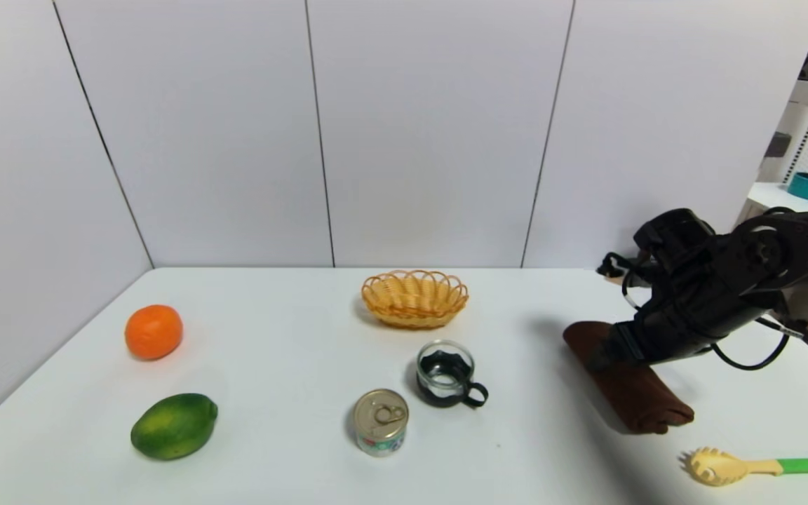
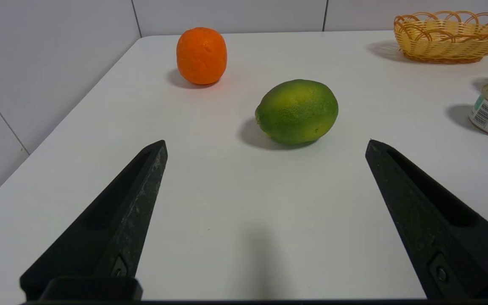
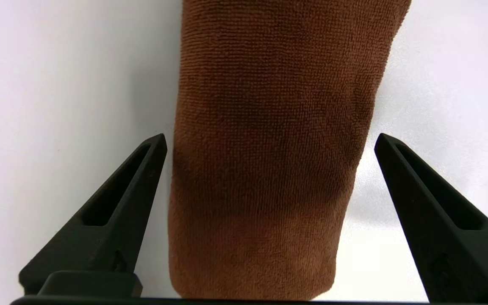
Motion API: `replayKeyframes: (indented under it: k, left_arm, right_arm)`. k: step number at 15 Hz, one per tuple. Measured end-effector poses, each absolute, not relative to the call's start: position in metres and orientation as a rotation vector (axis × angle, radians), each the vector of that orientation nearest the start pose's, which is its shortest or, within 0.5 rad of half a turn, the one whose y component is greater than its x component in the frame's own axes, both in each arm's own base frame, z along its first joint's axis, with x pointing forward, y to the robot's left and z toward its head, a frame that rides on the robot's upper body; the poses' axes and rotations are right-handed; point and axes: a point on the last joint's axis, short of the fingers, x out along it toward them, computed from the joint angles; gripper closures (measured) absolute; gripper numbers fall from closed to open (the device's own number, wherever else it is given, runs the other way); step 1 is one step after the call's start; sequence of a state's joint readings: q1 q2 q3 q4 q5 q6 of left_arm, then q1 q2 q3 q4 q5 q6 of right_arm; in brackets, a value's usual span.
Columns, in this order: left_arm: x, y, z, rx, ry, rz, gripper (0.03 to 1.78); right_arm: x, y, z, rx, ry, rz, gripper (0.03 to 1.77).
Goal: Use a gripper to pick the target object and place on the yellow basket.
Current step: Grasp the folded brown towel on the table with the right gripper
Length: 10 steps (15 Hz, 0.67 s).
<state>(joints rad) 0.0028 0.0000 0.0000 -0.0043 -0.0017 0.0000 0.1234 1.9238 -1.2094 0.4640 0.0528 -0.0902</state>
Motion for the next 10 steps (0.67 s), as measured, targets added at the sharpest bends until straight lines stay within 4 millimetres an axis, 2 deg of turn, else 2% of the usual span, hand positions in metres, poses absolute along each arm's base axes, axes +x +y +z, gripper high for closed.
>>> replayKeyframes:
  k: [10]
  left_arm:
    - [-0.023,0.000,0.076,0.000,-0.004,0.001,0.12]
  right_arm:
    - [0.331,0.042,0.117,-0.126,1.200,0.206,0.11]
